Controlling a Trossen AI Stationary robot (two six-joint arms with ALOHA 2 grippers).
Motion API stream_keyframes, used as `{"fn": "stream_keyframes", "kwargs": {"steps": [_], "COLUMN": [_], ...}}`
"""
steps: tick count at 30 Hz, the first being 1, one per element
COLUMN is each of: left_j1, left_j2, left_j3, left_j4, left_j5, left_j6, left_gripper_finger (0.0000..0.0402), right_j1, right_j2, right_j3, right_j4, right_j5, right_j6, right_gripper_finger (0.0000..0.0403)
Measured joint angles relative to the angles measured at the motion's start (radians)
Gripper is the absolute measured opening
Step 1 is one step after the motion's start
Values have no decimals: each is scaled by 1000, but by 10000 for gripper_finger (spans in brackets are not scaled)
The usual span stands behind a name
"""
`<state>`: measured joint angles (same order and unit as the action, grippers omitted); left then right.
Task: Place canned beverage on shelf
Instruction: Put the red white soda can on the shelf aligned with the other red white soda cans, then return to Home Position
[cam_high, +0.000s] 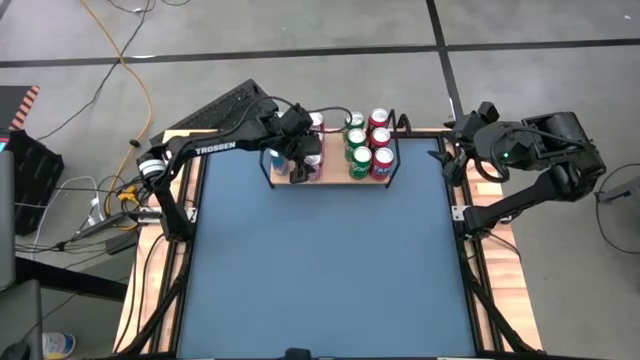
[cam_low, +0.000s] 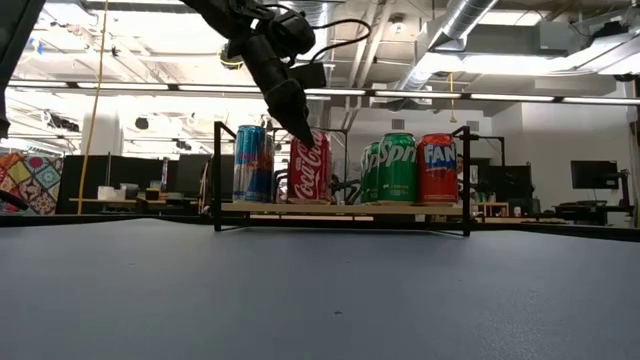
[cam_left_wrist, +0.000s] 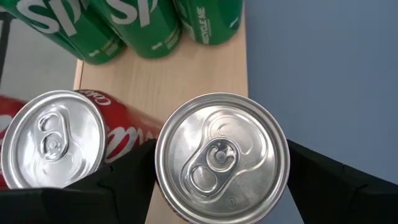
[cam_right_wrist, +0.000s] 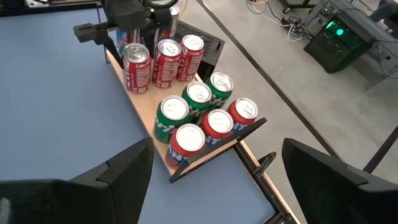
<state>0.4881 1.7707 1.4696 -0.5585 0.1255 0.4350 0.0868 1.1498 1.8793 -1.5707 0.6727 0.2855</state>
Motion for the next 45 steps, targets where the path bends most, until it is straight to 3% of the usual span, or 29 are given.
{"fn": "stream_keyframes", "kwargs": {"steps": [11, 24, 45], "left_j1": [-8, -8, -17], "left_j2": [11, 11, 1], "left_j3": [1, 16, 187], "left_j4": [21, -1, -210], "left_j5": [-6, -33, -85], "left_j6": [-28, -80, -119], "left_gripper_finger": [292, 356, 360], "right_j1": [0, 0, 0], "right_j2": [0, 0, 0], "right_j3": [0, 0, 0], "right_j4": [0, 0, 12], "right_j5": [0, 0, 0], "right_j6": [2, 2, -1], "right_gripper_finger": [338, 338, 338]}}
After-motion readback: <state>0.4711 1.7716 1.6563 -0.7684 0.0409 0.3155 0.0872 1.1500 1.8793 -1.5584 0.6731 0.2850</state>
